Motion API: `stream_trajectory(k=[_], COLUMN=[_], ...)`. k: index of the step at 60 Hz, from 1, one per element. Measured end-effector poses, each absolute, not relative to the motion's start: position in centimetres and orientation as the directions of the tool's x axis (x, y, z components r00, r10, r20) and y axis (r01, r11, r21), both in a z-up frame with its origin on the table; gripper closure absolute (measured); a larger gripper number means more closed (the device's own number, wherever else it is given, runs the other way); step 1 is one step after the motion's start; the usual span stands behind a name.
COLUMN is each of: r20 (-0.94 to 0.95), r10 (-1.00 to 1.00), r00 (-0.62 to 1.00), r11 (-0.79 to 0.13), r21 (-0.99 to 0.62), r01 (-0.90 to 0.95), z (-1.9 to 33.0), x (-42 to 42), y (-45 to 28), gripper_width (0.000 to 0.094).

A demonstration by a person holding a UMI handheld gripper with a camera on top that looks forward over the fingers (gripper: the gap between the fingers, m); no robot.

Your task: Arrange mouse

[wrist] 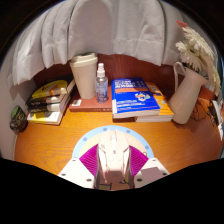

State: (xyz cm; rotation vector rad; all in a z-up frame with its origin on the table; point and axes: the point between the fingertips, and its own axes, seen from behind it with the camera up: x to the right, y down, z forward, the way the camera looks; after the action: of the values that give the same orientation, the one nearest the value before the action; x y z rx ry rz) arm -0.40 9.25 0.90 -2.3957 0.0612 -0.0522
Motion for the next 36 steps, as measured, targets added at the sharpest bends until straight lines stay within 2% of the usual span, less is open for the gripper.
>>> stream_trajectory(k=[6, 11, 21, 23, 24, 26, 36], r20=[0.014, 0.025, 0.005, 0.002, 0.003, 0.003, -0.019], r10=[-0.071, -0.069, -0.083, -0.097, -0.104, -0.111, -0.093], r00=[0.997, 0.997, 0.996, 0.995, 0.995, 0.994, 0.996], r11=[-0.758, -0.739, -0.74, -0.748, -0.751, -0.749, -0.692], r21=[-0.651, -0.673, -0.67, -0.659, -0.656, -0.657, -0.717], r01=[-0.045, -0.035, -0.058, -0.072, -0.077, -0.082, -0.078], z=[-1.4, -1.2, -1.3, -1.2, -1.0, -0.3, 6.1], x=[-0.2, 0.0, 0.1, 0.3, 0.5, 0.5, 0.3], y=[8.0, 8.2, 8.1, 7.8, 7.6, 7.4, 4.8], gripper_width=[0.0538, 0.0523, 0.0373, 0.0319, 0.0227, 0.0127, 0.0073])
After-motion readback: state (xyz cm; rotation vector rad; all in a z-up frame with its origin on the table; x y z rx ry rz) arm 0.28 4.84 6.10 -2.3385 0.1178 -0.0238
